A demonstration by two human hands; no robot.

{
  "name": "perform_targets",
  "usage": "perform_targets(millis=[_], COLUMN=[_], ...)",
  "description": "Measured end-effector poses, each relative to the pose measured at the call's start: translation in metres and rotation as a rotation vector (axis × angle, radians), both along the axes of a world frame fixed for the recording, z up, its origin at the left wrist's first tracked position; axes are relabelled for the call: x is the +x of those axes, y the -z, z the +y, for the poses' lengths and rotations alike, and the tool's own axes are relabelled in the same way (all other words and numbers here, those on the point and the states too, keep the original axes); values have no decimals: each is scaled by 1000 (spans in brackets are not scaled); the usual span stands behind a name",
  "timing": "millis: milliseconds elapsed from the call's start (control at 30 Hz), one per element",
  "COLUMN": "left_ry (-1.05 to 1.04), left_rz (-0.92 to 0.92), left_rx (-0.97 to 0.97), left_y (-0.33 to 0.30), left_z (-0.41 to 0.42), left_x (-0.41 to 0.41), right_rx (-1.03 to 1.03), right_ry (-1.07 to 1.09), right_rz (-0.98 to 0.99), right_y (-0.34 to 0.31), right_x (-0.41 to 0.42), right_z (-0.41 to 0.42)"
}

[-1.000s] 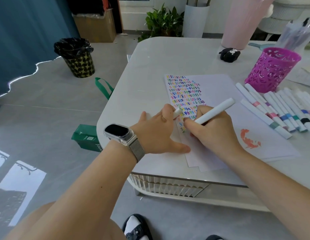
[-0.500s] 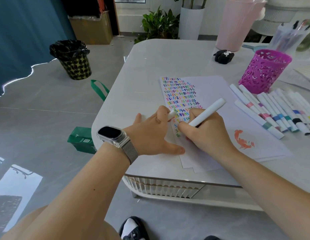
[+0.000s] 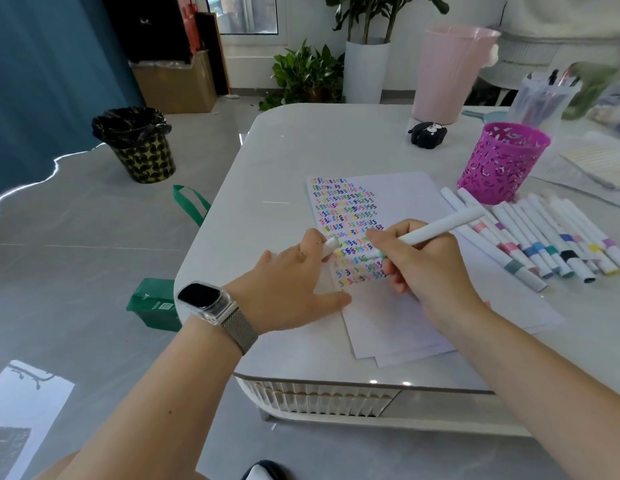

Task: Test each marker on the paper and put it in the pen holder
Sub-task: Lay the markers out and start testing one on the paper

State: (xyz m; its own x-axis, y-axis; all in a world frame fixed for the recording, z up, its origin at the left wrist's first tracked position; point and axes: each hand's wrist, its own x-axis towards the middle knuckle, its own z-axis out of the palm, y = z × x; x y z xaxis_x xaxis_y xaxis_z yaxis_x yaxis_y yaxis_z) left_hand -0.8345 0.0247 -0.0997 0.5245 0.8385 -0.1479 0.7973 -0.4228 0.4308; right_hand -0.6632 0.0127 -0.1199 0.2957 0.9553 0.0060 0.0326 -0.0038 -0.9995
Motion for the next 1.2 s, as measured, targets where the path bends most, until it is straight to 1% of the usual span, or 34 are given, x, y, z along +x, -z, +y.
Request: perform_targets(millis=[67,133,167,267,333,400,467,533,633,733,900,967,1100,1200], left_ry=[-31,-62,-74,-109,-105,-102,-84,-72,-69,-72,-79,-67,-13,-37], left_rz=[-79,-131,-168,-343,-337,-296,-289,-316,-370,-387,-402,-413,-508,-578], left_rx=[21,60,50,-67,-26,69,158,207,219,200,183,179,138,82], left_y=[-2,-4,-6,-12,-13,-11,-10,-10,-11,-11,-9,-10,-13,-16], left_z=[-1,-2,-3,-5,-5,-5,-5,-4,-3,-2,-2,-3,-7,-8], left_x=[0,1,2,7,10,12,14,14,13,15,16,16,17,17], right_rx=[3,28,40,31,-23,-67,-68,-42,-16,0,52,52,39,49], right_ry=[-50,-55,-38,16,35,16,-19,-38,-68,-73,-64,-79,-139,-177], right_rz=[9,24,36,72,129,228,300,334,302,254,297,263,162,188], right_y=[-8,-17,-20,-27,-29,-31,-33,-36,-38,-37,-37,-36,-34,-39], right_x=[4,8,10,13,13,12,11,11,11,12,12,12,10,9], right_z=[0,-2,-3,-7,-10,-14,-18,-20,-21,-20,-16,-16,-19,-21])
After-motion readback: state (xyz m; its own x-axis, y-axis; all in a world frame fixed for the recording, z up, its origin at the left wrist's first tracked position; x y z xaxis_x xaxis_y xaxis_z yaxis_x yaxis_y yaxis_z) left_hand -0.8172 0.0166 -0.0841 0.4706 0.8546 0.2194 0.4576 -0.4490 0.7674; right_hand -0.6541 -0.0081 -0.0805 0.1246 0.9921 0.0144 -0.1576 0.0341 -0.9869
